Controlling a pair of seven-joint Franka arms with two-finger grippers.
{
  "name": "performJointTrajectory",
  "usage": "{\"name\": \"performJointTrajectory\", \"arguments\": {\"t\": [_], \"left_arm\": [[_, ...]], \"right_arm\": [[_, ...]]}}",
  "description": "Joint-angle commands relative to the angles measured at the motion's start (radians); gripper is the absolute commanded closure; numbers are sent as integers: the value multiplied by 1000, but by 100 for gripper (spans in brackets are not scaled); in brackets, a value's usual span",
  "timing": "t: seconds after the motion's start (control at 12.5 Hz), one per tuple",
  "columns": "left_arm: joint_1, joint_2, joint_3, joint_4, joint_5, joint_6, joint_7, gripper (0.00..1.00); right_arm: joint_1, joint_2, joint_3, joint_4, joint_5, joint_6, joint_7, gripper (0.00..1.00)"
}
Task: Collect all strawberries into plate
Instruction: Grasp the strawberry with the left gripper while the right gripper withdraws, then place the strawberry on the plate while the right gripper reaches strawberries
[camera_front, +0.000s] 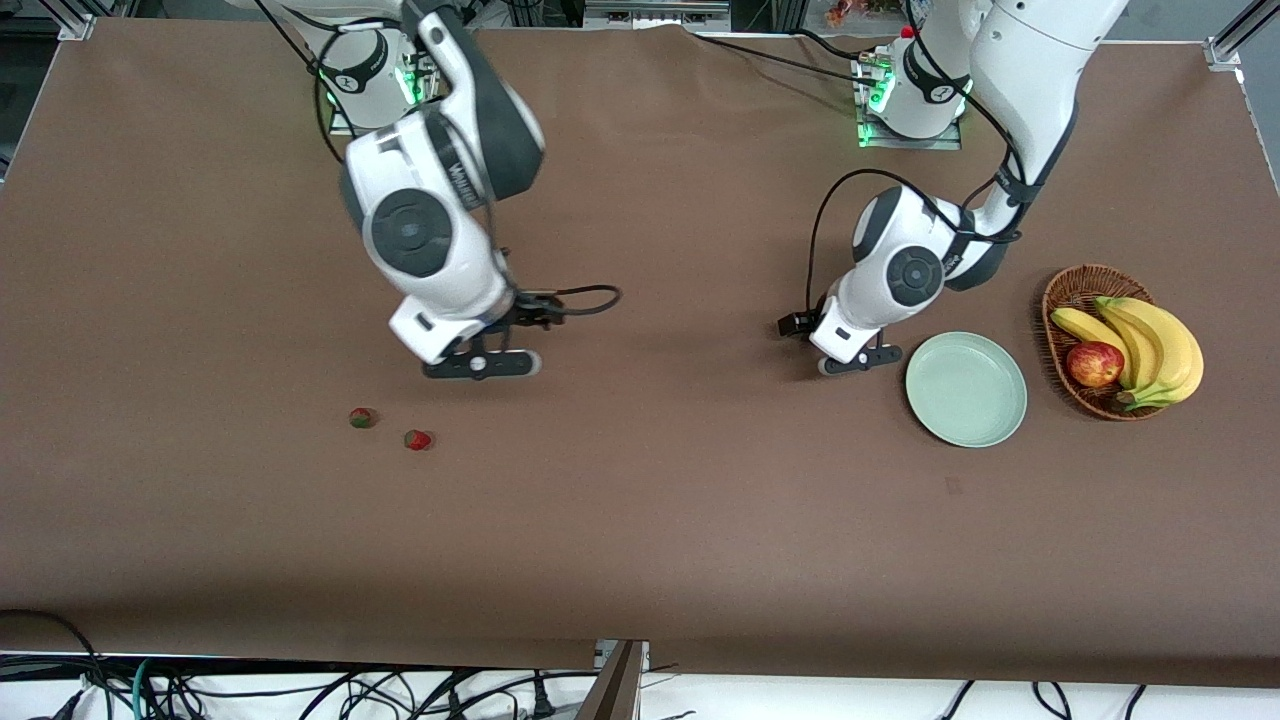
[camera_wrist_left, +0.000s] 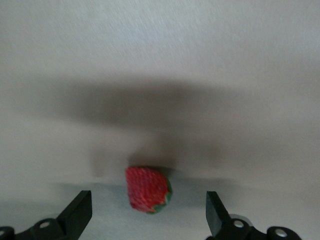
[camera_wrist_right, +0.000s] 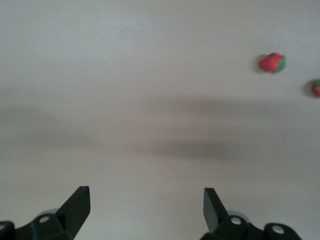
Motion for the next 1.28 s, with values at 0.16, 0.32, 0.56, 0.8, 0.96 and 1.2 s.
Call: {"name": "performJointTrajectory", "arguments": {"t": [0.16,0.32,0.56,0.8,0.96,1.2], "left_arm": [[-10,-30,-4,-21,73,13,-71,34],[-10,-30,-4,-19,73,13,-71,44],[-10,-30,-6,-13,74,13,-68,85],[4,-33,-6,-7,94,11,-57,100],[42,-45,-6,37,109,-21,-34,100],[181,-73,-4,135,109,-171,252,100]], "right_arm": [[0,-110,-111,-316,47,233,-349,0],[-39,-19,-113,-317,47,365,-455,1],[-70,100,-107,-313,59,540,-510,3],[-94,176,-105,-299,104,615,-556,7],[-109,220,-102,-267,144,629,-593,13],[-116,274,-102,-189,170,626,-595,25]]}}
